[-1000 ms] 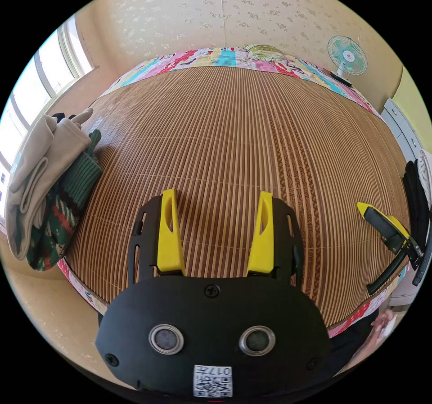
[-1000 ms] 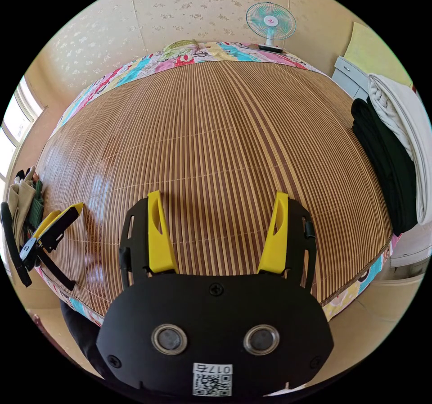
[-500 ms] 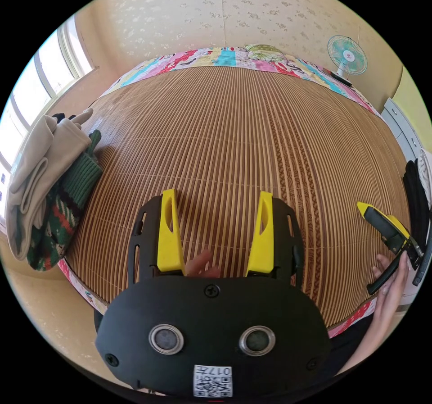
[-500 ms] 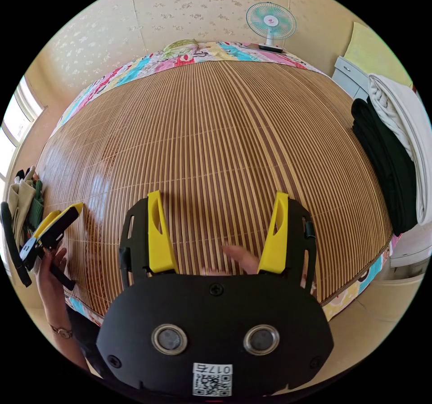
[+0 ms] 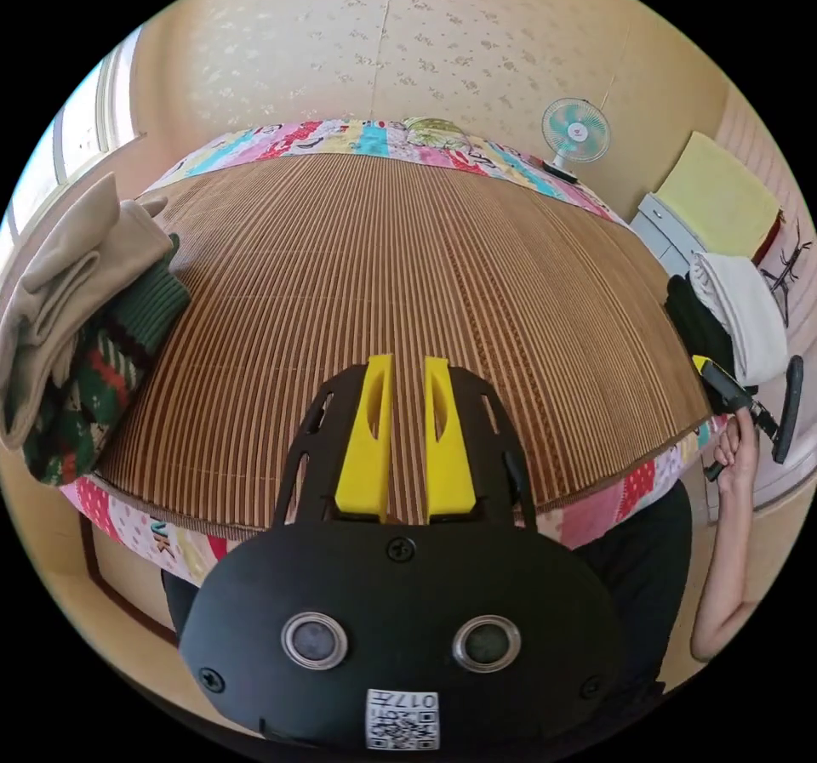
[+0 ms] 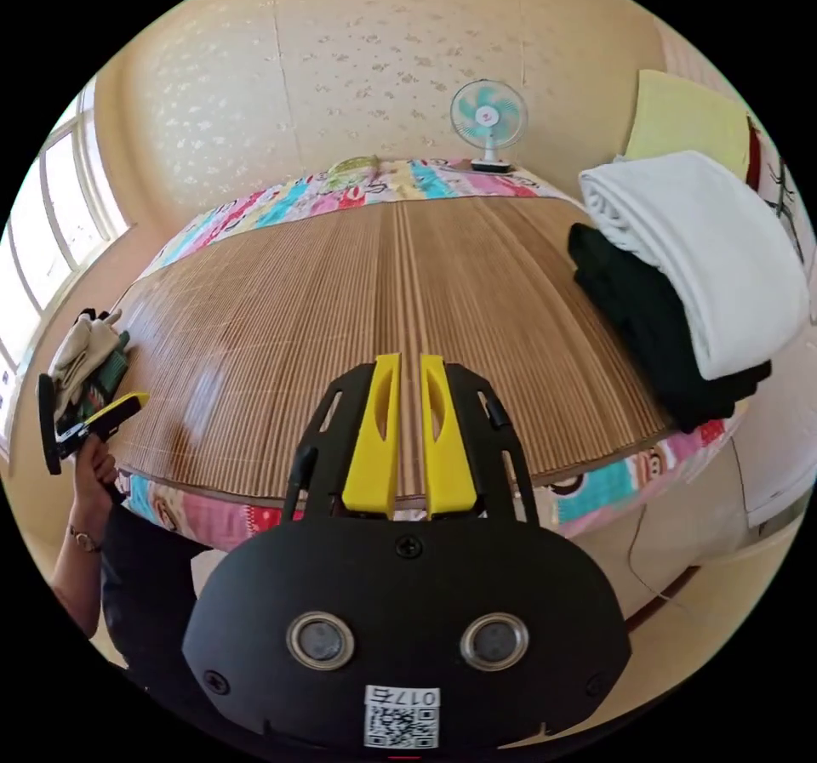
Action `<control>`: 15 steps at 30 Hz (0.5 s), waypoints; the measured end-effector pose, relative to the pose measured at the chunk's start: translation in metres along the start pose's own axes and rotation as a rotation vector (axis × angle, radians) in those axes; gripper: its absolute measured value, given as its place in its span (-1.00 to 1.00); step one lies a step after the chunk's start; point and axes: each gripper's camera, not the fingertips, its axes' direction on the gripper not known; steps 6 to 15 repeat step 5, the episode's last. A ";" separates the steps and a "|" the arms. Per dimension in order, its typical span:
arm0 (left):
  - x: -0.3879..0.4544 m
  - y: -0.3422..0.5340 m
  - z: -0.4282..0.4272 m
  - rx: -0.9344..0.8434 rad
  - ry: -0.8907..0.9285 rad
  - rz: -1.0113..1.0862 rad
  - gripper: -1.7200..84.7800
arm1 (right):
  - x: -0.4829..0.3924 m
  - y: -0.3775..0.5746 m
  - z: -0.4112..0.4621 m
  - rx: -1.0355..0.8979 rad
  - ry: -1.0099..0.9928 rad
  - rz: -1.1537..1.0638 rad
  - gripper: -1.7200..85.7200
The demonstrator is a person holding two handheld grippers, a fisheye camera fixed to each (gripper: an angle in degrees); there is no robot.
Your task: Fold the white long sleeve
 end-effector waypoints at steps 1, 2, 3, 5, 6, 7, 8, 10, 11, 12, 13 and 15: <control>-0.007 0.013 -0.019 0.023 0.138 0.010 -0.95 | 0.027 0.005 -0.029 0.059 0.096 0.054 -0.80; -0.013 0.020 -0.028 0.031 0.227 0.003 -0.95 | 0.057 0.008 -0.059 0.124 0.177 0.128 -0.77; -0.026 0.033 -0.042 0.054 0.414 -0.037 -0.96 | 0.072 0.009 -0.074 0.158 0.206 0.164 -0.76; -0.045 0.053 -0.059 0.122 0.651 -0.116 -0.96 | 0.128 0.018 -0.119 0.274 0.287 0.316 -0.74; -0.045 0.053 -0.059 0.122 0.651 -0.116 -0.96 | 0.128 0.018 -0.119 0.274 0.287 0.316 -0.74; -0.045 0.053 -0.059 0.122 0.651 -0.116 -0.96 | 0.128 0.018 -0.119 0.274 0.287 0.316 -0.74; -0.045 0.053 -0.059 0.122 0.651 -0.116 -0.96 | 0.128 0.018 -0.119 0.274 0.287 0.316 -0.74; -0.045 0.053 -0.059 0.122 0.651 -0.116 -0.96 | 0.128 0.018 -0.119 0.274 0.287 0.316 -0.74; -0.045 0.053 -0.059 0.122 0.651 -0.116 -0.96 | 0.128 0.018 -0.119 0.274 0.287 0.316 -0.74; -0.045 0.053 -0.059 0.122 0.651 -0.116 -0.96 | 0.128 0.018 -0.119 0.274 0.287 0.316 -0.74; -0.045 0.053 -0.059 0.122 0.651 -0.116 -0.96 | 0.128 0.018 -0.119 0.274 0.287 0.316 -0.74; -0.045 0.053 -0.059 0.122 0.651 -0.116 -0.96 | 0.128 0.018 -0.119 0.274 0.287 0.316 -0.74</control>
